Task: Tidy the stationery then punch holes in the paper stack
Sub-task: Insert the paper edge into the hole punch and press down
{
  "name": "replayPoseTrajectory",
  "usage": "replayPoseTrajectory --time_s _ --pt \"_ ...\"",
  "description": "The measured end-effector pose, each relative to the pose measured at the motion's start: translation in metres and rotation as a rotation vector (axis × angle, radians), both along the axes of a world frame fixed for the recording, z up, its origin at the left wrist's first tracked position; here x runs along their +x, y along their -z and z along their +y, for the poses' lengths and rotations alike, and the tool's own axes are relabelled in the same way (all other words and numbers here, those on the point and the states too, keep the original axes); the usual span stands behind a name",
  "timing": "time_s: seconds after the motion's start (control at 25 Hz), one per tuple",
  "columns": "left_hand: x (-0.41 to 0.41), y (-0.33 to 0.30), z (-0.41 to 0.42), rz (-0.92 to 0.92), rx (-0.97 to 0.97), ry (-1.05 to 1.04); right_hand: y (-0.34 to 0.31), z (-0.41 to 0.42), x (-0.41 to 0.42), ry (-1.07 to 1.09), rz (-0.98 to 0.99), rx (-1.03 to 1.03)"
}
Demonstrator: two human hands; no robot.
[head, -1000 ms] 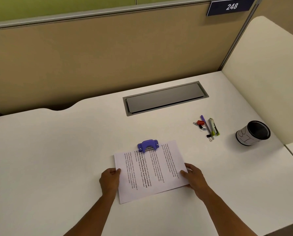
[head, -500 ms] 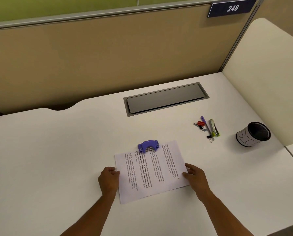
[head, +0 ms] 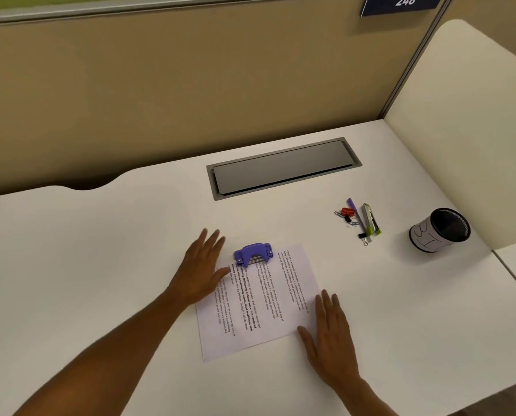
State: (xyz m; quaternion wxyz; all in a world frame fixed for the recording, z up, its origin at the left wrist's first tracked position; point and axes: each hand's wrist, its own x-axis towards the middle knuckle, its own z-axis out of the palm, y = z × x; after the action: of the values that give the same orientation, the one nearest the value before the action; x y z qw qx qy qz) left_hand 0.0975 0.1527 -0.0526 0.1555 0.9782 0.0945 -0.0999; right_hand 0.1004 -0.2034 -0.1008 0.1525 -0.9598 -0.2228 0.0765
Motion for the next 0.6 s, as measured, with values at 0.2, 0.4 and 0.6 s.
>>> replayPoseTrajectory --time_s 0.2,0.4,0.6 --pt "0.057 0.008 0.001 0.085 0.078 0.365 0.019 0.008 -0.02 -0.09 0.013 -0.066" --pt "0.108 0.012 -0.016 0.052 0.07 0.307 0.027 0.008 -0.022 -0.096 -0.008 -0.115" --pt "0.125 0.027 -0.034 0.163 -0.051 0.24 0.027 0.007 -0.022 -0.108 -0.019 -0.12"
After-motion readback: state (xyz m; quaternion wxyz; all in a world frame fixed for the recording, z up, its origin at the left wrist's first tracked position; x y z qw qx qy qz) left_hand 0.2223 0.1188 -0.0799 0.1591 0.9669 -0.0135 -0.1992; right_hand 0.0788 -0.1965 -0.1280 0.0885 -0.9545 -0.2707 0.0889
